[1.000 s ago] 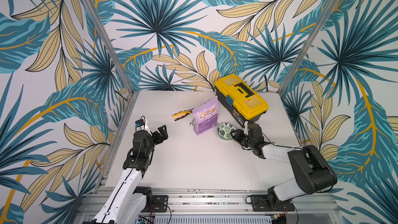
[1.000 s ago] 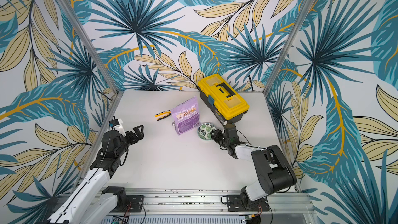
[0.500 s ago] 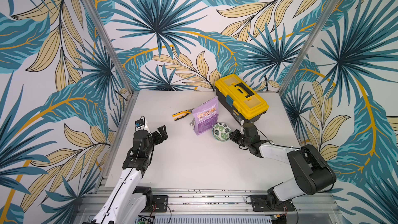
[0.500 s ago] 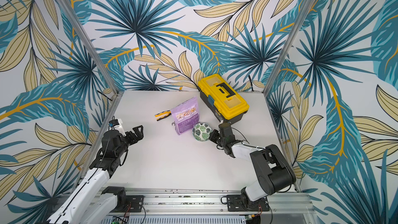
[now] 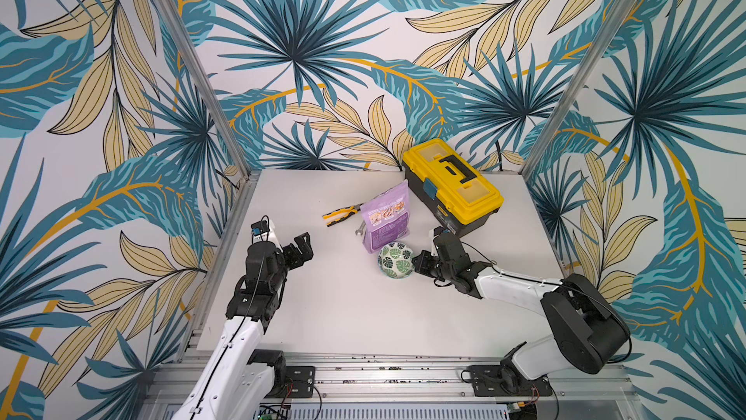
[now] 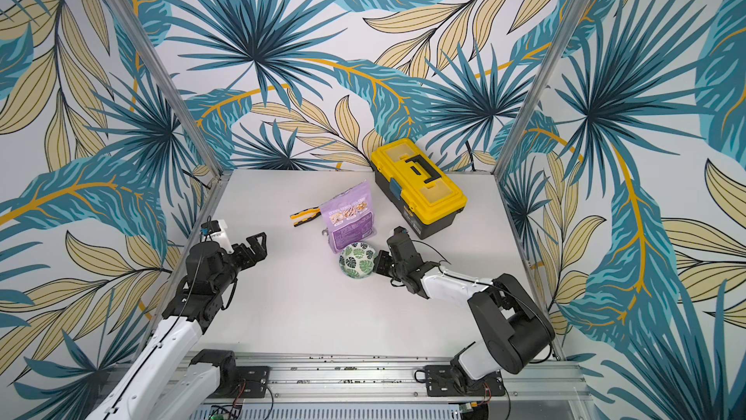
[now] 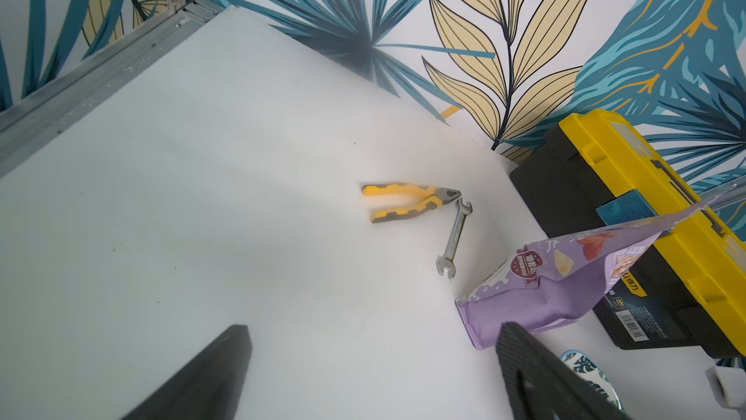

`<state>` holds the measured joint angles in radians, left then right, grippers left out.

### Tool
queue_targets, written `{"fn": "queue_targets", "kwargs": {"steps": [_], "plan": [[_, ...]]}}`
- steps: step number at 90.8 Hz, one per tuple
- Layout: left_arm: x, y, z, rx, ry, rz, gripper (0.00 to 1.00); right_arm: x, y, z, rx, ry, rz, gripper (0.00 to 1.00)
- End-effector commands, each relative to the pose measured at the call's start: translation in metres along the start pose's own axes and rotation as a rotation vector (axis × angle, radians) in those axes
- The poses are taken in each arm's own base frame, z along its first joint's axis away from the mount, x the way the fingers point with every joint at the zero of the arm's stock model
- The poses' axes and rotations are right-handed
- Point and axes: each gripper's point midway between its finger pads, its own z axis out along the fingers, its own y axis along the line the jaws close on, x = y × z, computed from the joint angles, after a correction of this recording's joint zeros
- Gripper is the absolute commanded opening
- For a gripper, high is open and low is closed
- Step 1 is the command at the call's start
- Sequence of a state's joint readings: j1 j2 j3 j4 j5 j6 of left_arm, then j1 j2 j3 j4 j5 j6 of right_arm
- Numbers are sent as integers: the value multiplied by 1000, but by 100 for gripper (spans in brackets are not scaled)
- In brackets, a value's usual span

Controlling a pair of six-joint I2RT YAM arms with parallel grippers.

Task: Pour the oats into the breakfast bowl
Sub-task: Pick up the bowl from the center of the board, then place the bowl at the center of the board.

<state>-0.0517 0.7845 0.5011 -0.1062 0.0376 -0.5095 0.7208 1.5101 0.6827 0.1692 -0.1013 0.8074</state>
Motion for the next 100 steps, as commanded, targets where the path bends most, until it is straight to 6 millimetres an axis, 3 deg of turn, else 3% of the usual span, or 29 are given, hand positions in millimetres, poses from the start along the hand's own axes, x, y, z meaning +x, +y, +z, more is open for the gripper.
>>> {"fn": "queue_targets", "kwargs": {"steps": [1,13,25,42,55,74,88,100], "plan": [[-13,-6,-8,1,-17,42,100,10,41,5,-76,40,-63,0],[-17,-13,-13,18,0,83,100,35,75,18,-113,107,-149,0],[-22,-22,-18,43,14,124,100,55,96,33,-136,172,-218,0],[-26,-32,-22,82,26,156,100,68,108,46,-139,227,-275,0],[-26,-35,-22,94,28,167,100,74,105,52,-126,256,-295,1],[-24,-45,-23,153,36,190,100,61,103,43,-90,205,-335,24],[-27,-68,-23,263,45,251,100,39,105,24,-62,127,-378,40],[-17,-107,-17,411,111,341,100,8,103,-3,-49,38,-388,48]]}}
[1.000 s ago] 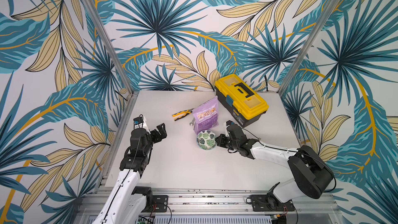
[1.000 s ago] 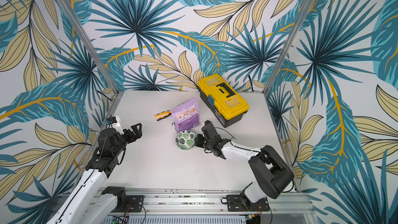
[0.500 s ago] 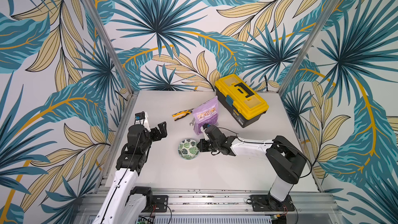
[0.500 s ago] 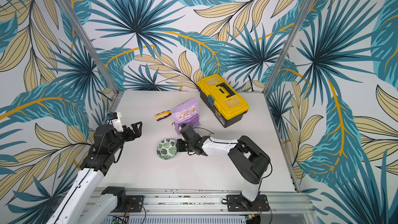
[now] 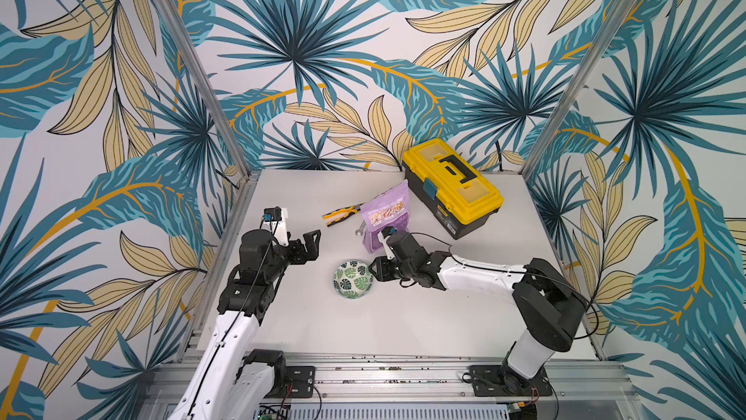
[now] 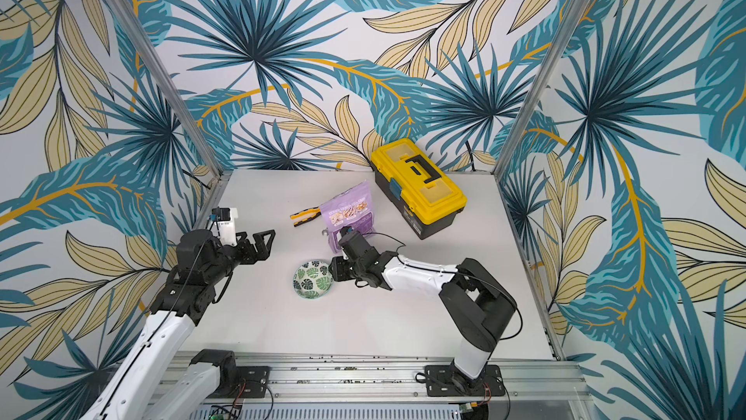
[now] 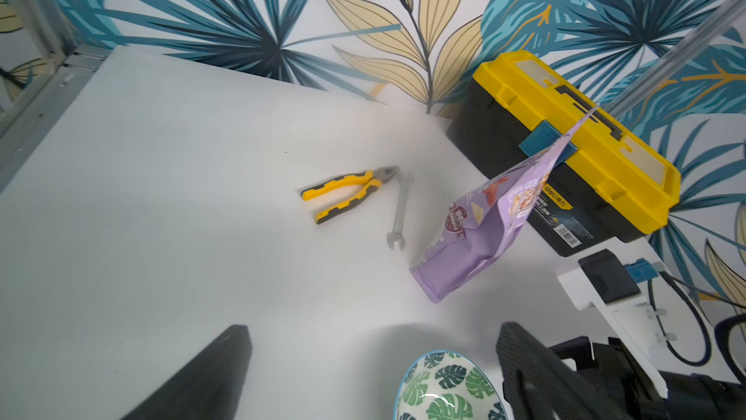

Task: Pour the oats into the breakfast bowl
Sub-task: Place the bowl at the center of the board, then move the oats bag to the center of the board.

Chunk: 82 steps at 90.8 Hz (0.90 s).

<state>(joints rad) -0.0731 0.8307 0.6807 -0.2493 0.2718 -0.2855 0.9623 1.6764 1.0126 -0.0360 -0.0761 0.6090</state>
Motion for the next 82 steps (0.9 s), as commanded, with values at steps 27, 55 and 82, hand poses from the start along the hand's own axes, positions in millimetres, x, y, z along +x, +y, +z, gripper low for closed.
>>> {"fn": "queue_targets", "kwargs": {"steps": [27,55,82], "plan": [[-17,-97,75,322,122,253,95,-71,-64,-110,66,-268,73,59],[-15,-133,150,408,190,347,77,-65,-110,-144,136,-305,115,62],[-4,-141,166,442,268,358,32,-55,-125,-146,147,-299,144,62]]}}
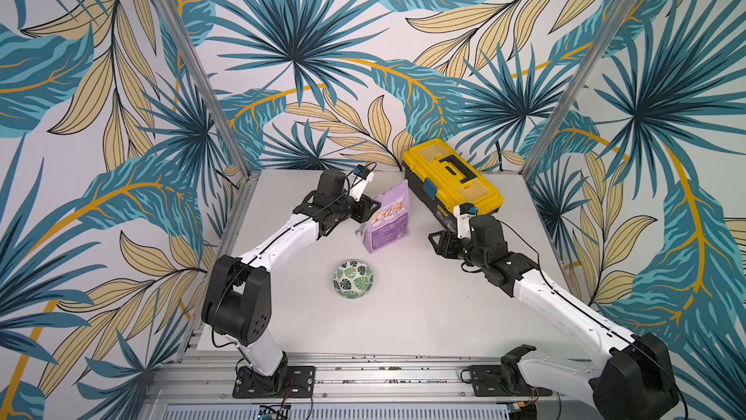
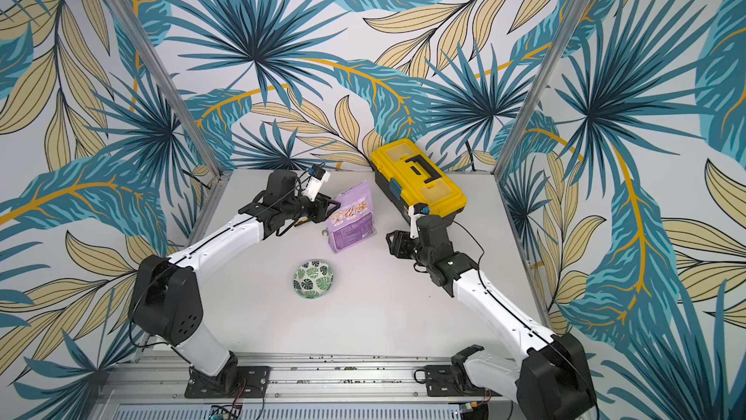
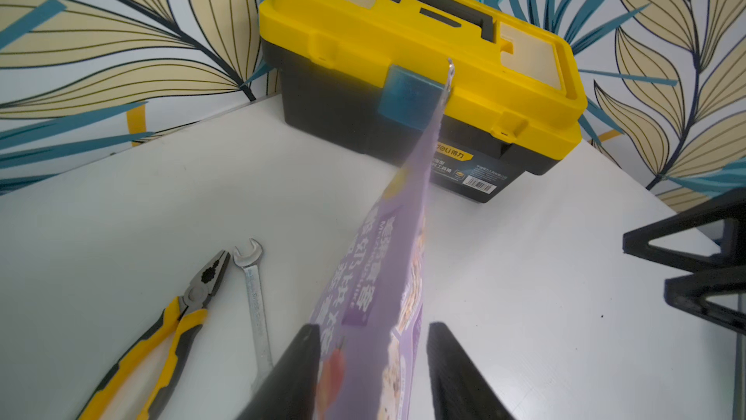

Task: Pour the oats into the breakfast bowl
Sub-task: Move the oats bag to the center of the board.

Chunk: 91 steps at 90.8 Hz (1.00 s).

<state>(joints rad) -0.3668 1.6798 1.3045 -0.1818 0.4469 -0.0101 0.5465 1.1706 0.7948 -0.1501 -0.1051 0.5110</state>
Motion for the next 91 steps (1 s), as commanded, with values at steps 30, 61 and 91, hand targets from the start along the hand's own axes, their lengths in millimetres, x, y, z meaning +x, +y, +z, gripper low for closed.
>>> {"fn": "queue_targets", "kwargs": {"steps": [30,61,91], "plan": [[-10,-50,-15,42,-7,-5,0,10,-20,3,-18,37,72,60],[-11,-128,-30,-67,-99,-203,0,7,-29,7,-144,15,242,59],[10,-166,-27,-136,-141,-247,2,38,-49,34,-98,112,280,56]]}}
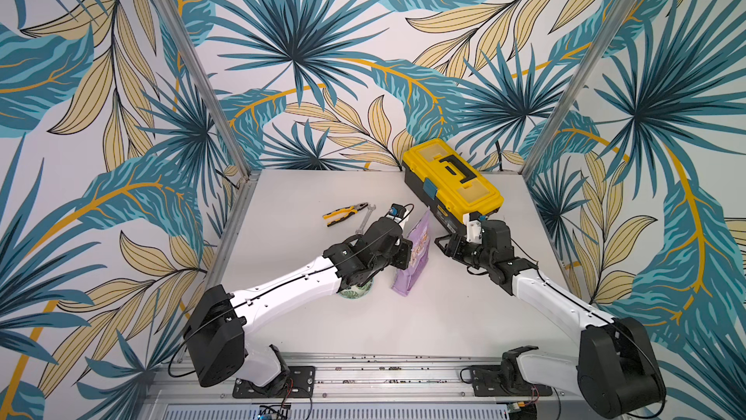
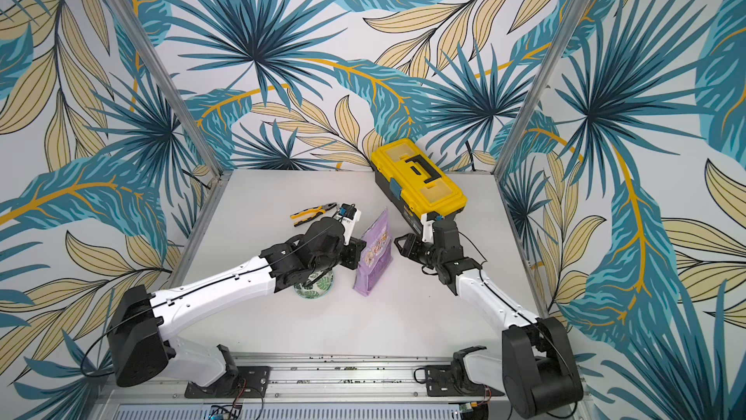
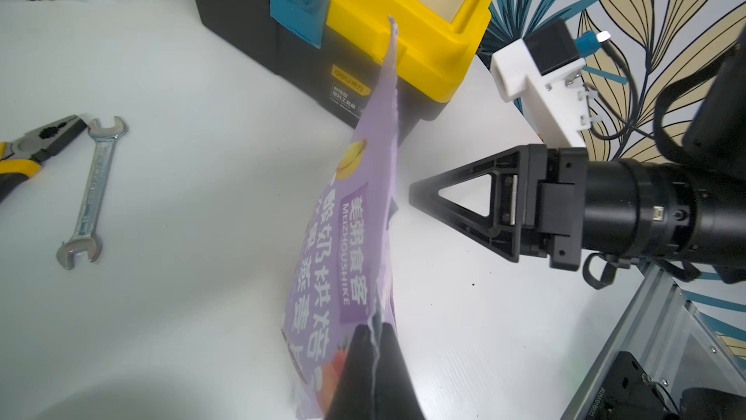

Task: Pour the oats into the breakfast bowl
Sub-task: Move the oats bag to the center of the board.

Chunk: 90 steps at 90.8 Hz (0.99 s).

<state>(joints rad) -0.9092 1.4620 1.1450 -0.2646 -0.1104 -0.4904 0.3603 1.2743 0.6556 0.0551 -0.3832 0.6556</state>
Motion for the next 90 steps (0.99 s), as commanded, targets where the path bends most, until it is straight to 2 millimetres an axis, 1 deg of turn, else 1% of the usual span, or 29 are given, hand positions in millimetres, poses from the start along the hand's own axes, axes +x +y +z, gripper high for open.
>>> {"fn": "queue_targets", "kwargs": {"steps": [1,6,19,24,30,36,38,51,61,67,79,90], "plan": [[-41,-11,-13,-2,-184,-61,4,12,-11,8,7,32,23,56],[-41,-13,-14,13,-186,-64,14,15,-17,10,27,38,24,56],[-49,-21,-23,36,-186,-25,42,17,-34,10,108,26,6,56],[-54,-25,-30,50,-186,-1,49,18,-39,9,129,26,-1,56],[-60,-29,-39,65,-185,33,52,20,-43,9,146,30,-8,56],[-66,-32,-48,78,-173,67,53,22,-45,8,153,33,-14,56],[-63,-29,-49,69,-151,82,53,22,-45,8,153,32,-17,56],[-58,-26,-59,124,-46,130,53,23,-43,6,145,38,-35,56],[-50,-24,-58,162,42,174,52,25,-42,6,145,58,-48,57],[-42,-26,-54,184,111,212,51,26,-42,7,146,68,-55,57],[-28,-23,-40,184,231,261,44,26,-41,7,142,71,-55,57],[-25,-20,-27,181,274,263,38,26,-39,6,137,72,-54,57]]}}
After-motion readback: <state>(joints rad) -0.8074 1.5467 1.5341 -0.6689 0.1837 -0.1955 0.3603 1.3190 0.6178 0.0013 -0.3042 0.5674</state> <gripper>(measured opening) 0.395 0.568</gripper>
